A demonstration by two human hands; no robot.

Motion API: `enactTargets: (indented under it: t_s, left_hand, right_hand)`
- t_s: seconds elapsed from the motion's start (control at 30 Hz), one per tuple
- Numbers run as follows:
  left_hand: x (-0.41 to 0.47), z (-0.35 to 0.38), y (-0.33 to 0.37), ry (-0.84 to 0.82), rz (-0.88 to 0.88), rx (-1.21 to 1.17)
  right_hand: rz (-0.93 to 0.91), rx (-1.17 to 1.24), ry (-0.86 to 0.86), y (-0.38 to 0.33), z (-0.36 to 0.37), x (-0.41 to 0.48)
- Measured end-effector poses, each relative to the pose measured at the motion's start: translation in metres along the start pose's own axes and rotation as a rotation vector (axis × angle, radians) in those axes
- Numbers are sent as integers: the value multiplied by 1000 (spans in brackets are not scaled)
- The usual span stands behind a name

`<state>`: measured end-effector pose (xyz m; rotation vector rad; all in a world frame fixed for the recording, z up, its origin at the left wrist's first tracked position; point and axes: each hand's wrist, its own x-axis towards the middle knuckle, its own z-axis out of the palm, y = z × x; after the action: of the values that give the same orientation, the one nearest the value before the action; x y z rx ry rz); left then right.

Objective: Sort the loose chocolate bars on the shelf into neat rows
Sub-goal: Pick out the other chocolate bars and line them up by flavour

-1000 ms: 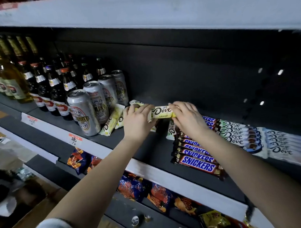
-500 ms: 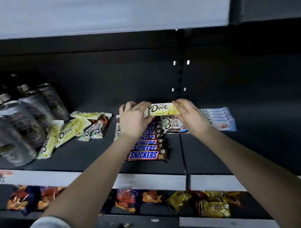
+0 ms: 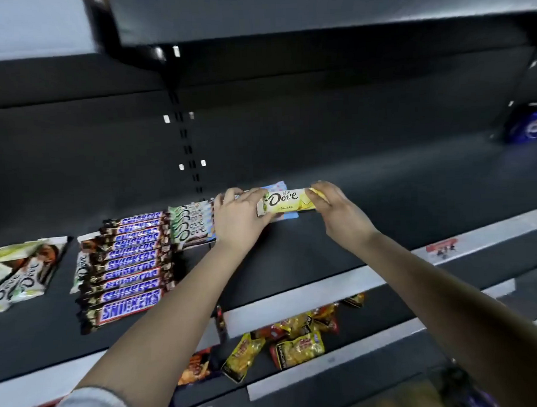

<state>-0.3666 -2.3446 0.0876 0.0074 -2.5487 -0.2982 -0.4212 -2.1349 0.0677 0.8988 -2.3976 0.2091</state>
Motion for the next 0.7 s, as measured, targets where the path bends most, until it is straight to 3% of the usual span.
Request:
enactTargets:
  t_s: [0.3,0.7]
  left_hand:
    - [6,39,59,-87,19,-44]
    - [8,70,69,-240,-30,-23]
  right_hand:
    - [56,32,-118,60,-7,-39]
    - [118,155,-310,82,-6,-47]
